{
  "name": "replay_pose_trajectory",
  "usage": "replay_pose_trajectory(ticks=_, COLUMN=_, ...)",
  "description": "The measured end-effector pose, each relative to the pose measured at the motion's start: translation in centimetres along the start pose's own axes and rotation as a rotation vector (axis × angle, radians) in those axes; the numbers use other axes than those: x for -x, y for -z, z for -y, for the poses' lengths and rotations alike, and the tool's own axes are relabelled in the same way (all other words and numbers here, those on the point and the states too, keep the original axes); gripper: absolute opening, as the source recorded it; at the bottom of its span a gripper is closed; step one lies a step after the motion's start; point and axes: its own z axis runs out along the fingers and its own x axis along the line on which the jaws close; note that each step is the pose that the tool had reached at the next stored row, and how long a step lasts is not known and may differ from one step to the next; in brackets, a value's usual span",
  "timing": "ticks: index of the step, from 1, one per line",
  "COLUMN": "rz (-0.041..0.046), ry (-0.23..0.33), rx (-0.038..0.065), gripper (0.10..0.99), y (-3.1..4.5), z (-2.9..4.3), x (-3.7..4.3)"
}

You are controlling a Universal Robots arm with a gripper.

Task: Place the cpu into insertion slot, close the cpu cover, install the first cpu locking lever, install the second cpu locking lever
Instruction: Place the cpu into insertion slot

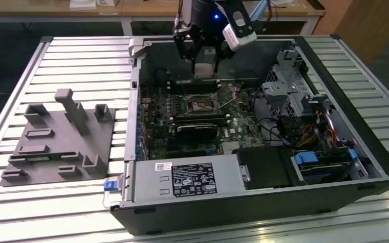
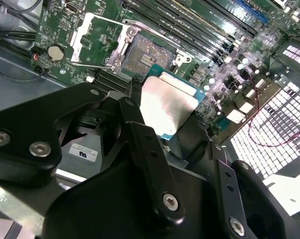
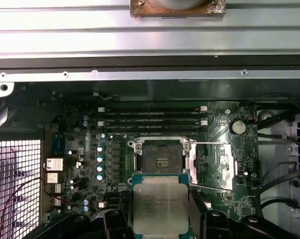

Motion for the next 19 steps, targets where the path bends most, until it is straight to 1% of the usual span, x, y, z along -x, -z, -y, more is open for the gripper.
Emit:
replay_pose_trajectory(ticks=5, rz=0.0001, ry=0.0, rx=0.0, gripper=0.537, y=-0.42, z=0.04, x=-0.06)
replay_pose_trajectory(ticks=11, rz=0.0001, ry=0.0, rx=0.0, gripper=0.537, y=-1.1, z=0.1, x=-0.08)
replay_pose_trajectory(ticks=19, rz=0.0003, ry=0.0, rx=-0.003, gripper=0.537, y=-2.2, z=0.2, x=-0.11)
